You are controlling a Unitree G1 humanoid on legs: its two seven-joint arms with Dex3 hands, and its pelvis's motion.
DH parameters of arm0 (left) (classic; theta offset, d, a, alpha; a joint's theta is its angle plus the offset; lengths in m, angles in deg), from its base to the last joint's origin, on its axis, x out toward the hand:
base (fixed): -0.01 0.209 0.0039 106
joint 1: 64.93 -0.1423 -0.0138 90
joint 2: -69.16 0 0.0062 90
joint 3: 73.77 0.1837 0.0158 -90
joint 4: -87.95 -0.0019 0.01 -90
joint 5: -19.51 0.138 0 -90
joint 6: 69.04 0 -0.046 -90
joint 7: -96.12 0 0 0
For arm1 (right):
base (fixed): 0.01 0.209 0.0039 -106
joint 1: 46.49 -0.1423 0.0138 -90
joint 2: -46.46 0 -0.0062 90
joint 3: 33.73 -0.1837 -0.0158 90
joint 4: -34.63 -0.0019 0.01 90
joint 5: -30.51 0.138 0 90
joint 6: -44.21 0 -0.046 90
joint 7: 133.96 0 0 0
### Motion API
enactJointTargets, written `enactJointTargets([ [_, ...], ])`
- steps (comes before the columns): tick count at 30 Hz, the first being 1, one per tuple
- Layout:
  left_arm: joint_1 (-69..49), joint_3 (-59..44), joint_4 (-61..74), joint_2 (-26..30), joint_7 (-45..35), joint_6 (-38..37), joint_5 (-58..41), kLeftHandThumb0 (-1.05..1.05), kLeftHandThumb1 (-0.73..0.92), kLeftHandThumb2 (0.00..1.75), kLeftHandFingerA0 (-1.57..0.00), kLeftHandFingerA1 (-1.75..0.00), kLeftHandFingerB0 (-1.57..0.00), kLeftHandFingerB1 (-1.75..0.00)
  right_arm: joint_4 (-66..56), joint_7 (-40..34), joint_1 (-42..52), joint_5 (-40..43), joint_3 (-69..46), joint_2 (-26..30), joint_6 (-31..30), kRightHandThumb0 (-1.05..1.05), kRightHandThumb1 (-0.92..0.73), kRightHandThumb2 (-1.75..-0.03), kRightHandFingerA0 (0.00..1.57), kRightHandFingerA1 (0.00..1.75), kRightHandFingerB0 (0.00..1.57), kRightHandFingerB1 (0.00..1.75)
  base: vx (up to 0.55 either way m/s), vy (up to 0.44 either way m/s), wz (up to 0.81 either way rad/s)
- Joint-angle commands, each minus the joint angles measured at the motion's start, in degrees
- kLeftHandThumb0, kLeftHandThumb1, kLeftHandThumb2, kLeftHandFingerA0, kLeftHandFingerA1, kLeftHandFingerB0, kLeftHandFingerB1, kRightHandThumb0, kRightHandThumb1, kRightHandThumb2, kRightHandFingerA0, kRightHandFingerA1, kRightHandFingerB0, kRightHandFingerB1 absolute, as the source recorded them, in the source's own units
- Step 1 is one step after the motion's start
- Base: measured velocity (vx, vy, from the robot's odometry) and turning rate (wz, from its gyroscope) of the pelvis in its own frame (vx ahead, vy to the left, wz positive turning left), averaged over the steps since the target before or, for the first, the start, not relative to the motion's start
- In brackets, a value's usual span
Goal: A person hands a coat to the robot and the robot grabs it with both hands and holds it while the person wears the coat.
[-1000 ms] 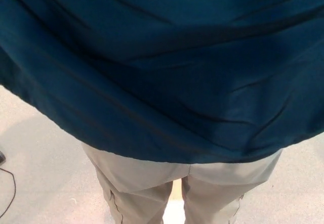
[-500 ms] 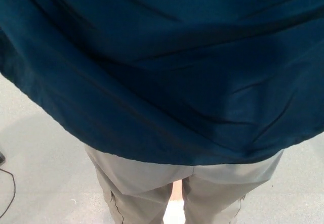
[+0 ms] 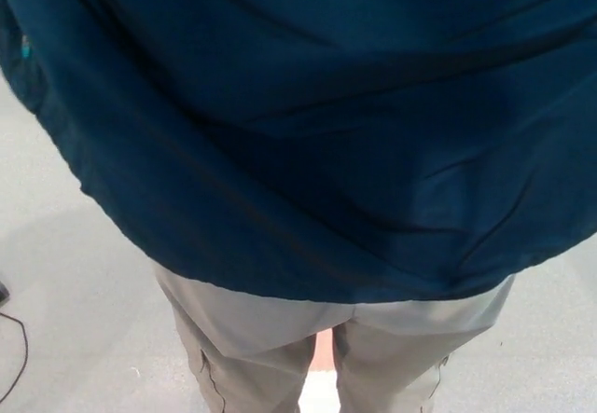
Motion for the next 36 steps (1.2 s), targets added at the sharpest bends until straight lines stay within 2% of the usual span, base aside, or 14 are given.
enactJointTargets([
  [1, -42.1, -19.8, 44.9, -10.7, -5.7, 4.4, -12.0, -0.67, 0.92, 0.71, -0.01, -0.22, -0.08, -0.23, -45.4, -3.7, 41.2, 7.3, -11.8, -14.9, -0.7, -0.73, -0.76, -1.13, 0.11, 0.52, 0.00, 0.31, 0.00, 0.000, 0.00],
  [3, -45.5, -20.3, 49.8, -12.7, -6.4, 4.9, -12.3, -0.68, 0.76, 1.09, -0.01, -0.21, -0.04, -0.25, -48.8, -3.2, 44.6, 8.6, -11.8, -16.9, -1.3, -0.77, -0.90, -0.67, 0.05, 0.33, 0.08, 0.26, 0.00, 0.000, 0.00],
  [6, -52.0, -21.8, 57.0, -15.9, -6.7, 3.8, -13.5, -0.62, 0.92, 0.70, 0.00, -0.22, -0.06, -0.21, -55.4, -2.8, 50.7, 9.3, -10.8, -21.1, -3.3, -0.76, -0.71, -1.11, 0.00, 0.25, 0.08, 0.22, 0.00, 0.000, 0.00],
  [11, -61.9, -25.0, 63.8, -19.4, -4.9, 0.4, -11.7, -0.67, 0.90, 0.67, -0.04, -0.30, -0.10, -0.25, -57.1, -1.3, 64.3, 16.6, -14.1, -18.7, 10.0, -0.72, -0.86, -0.68, 0.00, 0.21, 0.22, 0.30, 0.00, 0.000, 0.00],
  [12, -64.7, -26.0, 64.9, -19.9, -5.3, -0.3, -11.7, -0.72, 0.71, 1.06, -0.02, -0.30, -0.08, -0.27, -56.9, -3.4, 64.8, 13.1, -15.5, -19.8, 10.0, -0.72, -0.81, -0.67, 0.07, 0.30, 0.14, 0.30, 0.00, 0.000, 0.00],
  [13, -68.9, -27.1, 65.8, -20.4, -5.8, -2.6, -13.6, -0.70, 0.64, 1.03, 0.00, -0.31, -0.08, -0.31, -58.0, -5.4, 65.5, 8.2, -16.4, -21.8, 8.0, -0.75, -0.60, -1.01, 0.01, 0.34, 0.05, 0.33, 0.00, 0.000, 0.00],
  [18, -77.4, -24.6, 69.2, -25.3, -4.2, -5.3, -20.9, -0.80, 0.57, 0.99, -0.02, -0.33, -0.07, -0.32, -59.4, -10.4, 70.9, 0.7, -11.8, -27.0, 7.4, -0.93, -0.66, -1.09, 0.00, 0.27, 0.14, 0.19, 0.00, 0.000, 0.00],
  [19, -80.5, -23.8, 71.0, -26.2, -4.8, -5.2, -21.5, -0.81, 0.78, 0.64, 0.00, -0.35, 0.00, -0.32, -61.0, -11.0, 73.9, 0.0, -10.7, -29.4, 6.5, -0.91, -0.67, -1.10, 0.07, 0.33, 0.09, 0.23, 0.00, 0.000, 0.00],
  [20, -83.3, -23.2, 72.4, -27.7, -4.5, -5.1, -20.5, -0.76, 0.57, 1.03, 0.00, -0.37, -0.01, -0.27, -60.0, -13.4, 75.5, -1.0, -10.0, -30.6, 8.5, -0.90, -0.68, -1.10, 0.00, 0.38, 0.12, 0.29, 0.00, 0.000, 0.00],
  [23, -88.8, -21.2, 69.0, -27.6, -2.4, -14.5, -25.5, -0.84, 0.54, 0.93, 0.00, -0.39, -0.09, -0.27, -59.0, -13.6, 78.2, 2.2, -8.0, -32.4, 11.3, -0.74, -0.77, -0.63, 0.05, 0.46, 0.10, 0.40, 0.00, 0.000, 0.00],
  [26, -92.9, -18.6, 64.9, -26.4, -1.4, -24.6, -30.6, -0.68, 0.62, 0.59, -0.02, -0.43, -0.13, -0.36, -59.0, -15.3, 81.0, 0.4, -5.7, -35.6, 11.7, -0.78, -0.63, -1.01, 0.03, 0.52, 0.06, 0.50, 0.00, 0.000, 0.00],
  [27, -93.6, -18.6, 64.0, -27.4, 0.3, -25.8, -27.7, -0.71, 0.48, 0.86, -0.04, -0.39, -0.11, -0.46, -57.7, -17.2, 81.9, -0.5, -4.6, -36.9, 12.7, -0.76, -0.86, -0.66, 0.09, 0.49, 0.13, 0.40, 0.00, 0.000, 0.00],
  [30, -96.8, -15.3, 59.7, -29.5, 3.8, -30.9, -22.5, -0.71, 0.75, 0.63, -0.06, -0.38, -0.12, -0.31, -57.1, -20.1, 89.0, -4.5, 0.5, -41.6, 13.2, -0.74, -0.66, -0.99, 0.12, 0.53, 0.18, 0.51, 0.00, 0.000, 0.00],
  [36, -96.5, -13.2, 51.5, -33.7, 26.2, -24.7, 9.5, -0.65, 0.82, 0.64, -0.18, -0.45, -0.18, -0.36, -52.3, -24.7, 104.2, -9.9, 2.0, -42.9, 17.9, -0.68, -0.89, -0.67, 0.11, 0.60, 0.19, 0.41, 0.00, 0.000, 0.00],
])
